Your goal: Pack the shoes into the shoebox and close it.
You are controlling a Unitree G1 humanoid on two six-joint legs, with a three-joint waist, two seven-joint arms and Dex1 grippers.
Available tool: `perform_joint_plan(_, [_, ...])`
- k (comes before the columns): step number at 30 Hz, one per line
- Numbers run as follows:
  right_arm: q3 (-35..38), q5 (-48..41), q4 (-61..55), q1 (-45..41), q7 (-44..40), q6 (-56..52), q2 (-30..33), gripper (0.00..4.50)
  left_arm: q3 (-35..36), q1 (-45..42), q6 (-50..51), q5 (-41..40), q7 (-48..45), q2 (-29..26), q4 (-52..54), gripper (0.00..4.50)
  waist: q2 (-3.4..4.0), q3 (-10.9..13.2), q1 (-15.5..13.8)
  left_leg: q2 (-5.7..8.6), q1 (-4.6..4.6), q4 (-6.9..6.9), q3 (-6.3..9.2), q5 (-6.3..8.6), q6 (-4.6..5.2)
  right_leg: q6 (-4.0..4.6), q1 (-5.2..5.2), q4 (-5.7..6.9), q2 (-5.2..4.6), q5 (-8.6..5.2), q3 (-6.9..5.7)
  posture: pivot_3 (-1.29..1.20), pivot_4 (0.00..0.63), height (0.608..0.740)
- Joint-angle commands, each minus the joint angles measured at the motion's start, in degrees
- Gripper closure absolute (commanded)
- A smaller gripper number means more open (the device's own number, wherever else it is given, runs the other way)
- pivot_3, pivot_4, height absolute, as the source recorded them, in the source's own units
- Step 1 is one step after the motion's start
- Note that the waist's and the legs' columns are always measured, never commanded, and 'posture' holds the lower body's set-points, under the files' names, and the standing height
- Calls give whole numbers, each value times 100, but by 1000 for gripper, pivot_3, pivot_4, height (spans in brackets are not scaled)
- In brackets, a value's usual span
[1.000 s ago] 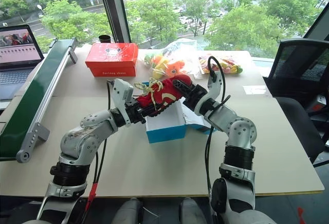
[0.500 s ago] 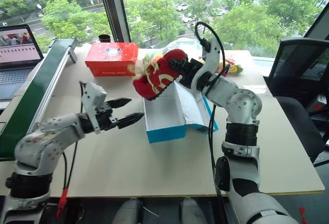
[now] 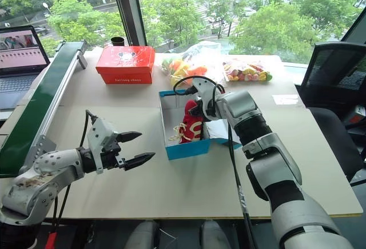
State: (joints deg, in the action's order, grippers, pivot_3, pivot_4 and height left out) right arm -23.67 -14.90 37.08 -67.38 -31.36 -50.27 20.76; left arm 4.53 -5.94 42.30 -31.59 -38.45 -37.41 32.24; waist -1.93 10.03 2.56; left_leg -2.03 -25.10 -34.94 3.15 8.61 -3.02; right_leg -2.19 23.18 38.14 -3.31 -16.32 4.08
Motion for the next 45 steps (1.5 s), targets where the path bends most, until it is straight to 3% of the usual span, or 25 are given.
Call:
perform_joint_plan(1, [-183, 709, 548, -305, -224, 808, -58, 4005, -5, 298, -52, -17, 275, 137, 535, 0, 0, 0, 5, 0, 0, -2, 0, 0, 0, 0, 0, 1, 0, 0, 0, 0, 150, 739])
perform_joint_plan(4, [-161, 1014, 988, -380, -273, 1176, -222, 4005, 2, 432, -17, -18, 397, 159, 694, 0, 0, 0, 7, -1, 3, -1, 2, 0, 0, 1, -1, 6, 1, 1, -1, 0, 150, 739])
perform_joint_plan(6, [-31, 1078, 1295, -362, -266, 1337, -401, 3033, 59, 450, 15, -51, 491, 168, 755, 0, 0, 0, 6, -1, 5, -2, 2, 0, 0, 2, -3, 8, 1, 1, 0, 0, 150, 739])
perform_joint_plan(7, [6, 1121, 1420, -344, -272, 1411, -484, 2937, 85, 454, 32, -77, 523, 167, 780, 0, 0, 0, 6, -1, 8, -3, 2, 0, -1, 2, -6, 8, 1, 2, 0, 0, 150, 739])
perform_joint_plan(10, [170, 1251, 1660, -336, -228, 1603, -695, 1724, 113, 465, 74, -132, 582, 146, 847, 0, 0, 0, 2, 0, 12, -1, 2, 0, -1, 2, -9, 7, 1, 2, 0, 0, 150, 739])
perform_joint_plan(15, [517, 1329, 1272, -471, -99, 1879, -840, 63, 172, 476, 118, -192, 584, 87, 871, 0, 1, 0, 1, 0, 6, 1, 2, 0, -1, 3, -3, 7, 0, 2, -1, 0, 150, 739])
perform_joint_plan(21, [1036, 1041, -475, -240, -22, 1375, -1016, 63, 358, 328, 135, -188, 561, -49, 656, 0, 2, 1, 29, -2, 7, 2, 2, 0, -1, 3, 2, 13, 2, 2, -1, 0, 150, 739])
perform_joint_plan(25, [1640, 392, -1944, 449, -341, 1427, -1030, 63, 867, 312, 142, -164, 752, -56, 267, 0, 2, 1, -10, -3, 7, 2, 6, 0, -1, 3, -2, 12, 2, 2, -6, 0, 150, 739])
perform_joint_plan(29, [1912, -546, -2993, 1215, -1279, 827, -739, 63, 1379, 340, -55, 452, 1200, -212, -718, 0, 2, 1, -48, -1, 8, -7, 10, 0, -1, 2, -13, 10, 0, 1, -11, 0, 150, 739])
perform_joint_plan(32, [1840, -1004, -3584, 1671, -1714, 644, -649, 63, 1781, 115, -408, 646, 1595, -7, -1283, 0, 2, 1, -21, -2, 11, -6, 9, 0, -1, 3, -11, 11, 2, 2, -10, 0, 150, 739])
perform_joint_plan(38, [1817, -1345, -3971, 2117, -1645, 616, -919, 63, 2219, -477, -866, 1262, 2598, 204, -2286, 0, -1, -1, 23, -4, 11, -4, 7, 0, -1, 4, -5, 20, 2, 2, -8, 0, 150, 739])
perform_joint_plan(45, [1448, -1195, -4103, 2496, -1841, 1028, -945, 63, 2376, -852, -1406, 1527, 2703, 49, -3336, 0, -3, -2, -23, -1, 11, -5, 9, 0, -1, 3, -4, 26, 0, 2, -10, 0, 150, 739])
